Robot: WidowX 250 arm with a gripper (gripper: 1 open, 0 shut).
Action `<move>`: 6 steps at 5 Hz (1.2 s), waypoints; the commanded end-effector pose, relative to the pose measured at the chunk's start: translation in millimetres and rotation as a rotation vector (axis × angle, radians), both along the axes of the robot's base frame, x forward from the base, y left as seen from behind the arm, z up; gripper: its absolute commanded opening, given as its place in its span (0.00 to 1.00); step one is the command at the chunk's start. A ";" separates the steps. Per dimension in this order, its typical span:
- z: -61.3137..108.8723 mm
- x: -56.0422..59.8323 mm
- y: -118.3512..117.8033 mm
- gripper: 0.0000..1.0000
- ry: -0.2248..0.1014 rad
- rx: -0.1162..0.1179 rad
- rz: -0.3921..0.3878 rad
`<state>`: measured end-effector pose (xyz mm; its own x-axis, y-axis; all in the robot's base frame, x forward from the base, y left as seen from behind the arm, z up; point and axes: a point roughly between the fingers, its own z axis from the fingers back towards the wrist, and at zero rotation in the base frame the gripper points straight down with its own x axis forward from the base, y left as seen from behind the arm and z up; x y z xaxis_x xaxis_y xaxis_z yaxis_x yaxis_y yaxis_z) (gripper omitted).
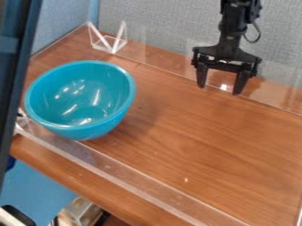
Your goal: Remove the mushroom from inside the blue bowl and put it on the table
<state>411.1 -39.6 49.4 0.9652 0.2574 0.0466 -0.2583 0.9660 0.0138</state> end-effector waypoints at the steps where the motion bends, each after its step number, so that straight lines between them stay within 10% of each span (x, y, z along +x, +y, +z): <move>1: 31.7 6.5 9.3 1.00 -0.120 -0.006 0.044; 6: 55.4 9.9 -14.3 1.00 -0.215 0.004 0.386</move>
<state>411.4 -50.5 57.2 0.7861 0.5986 0.1539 -0.6075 0.7942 0.0136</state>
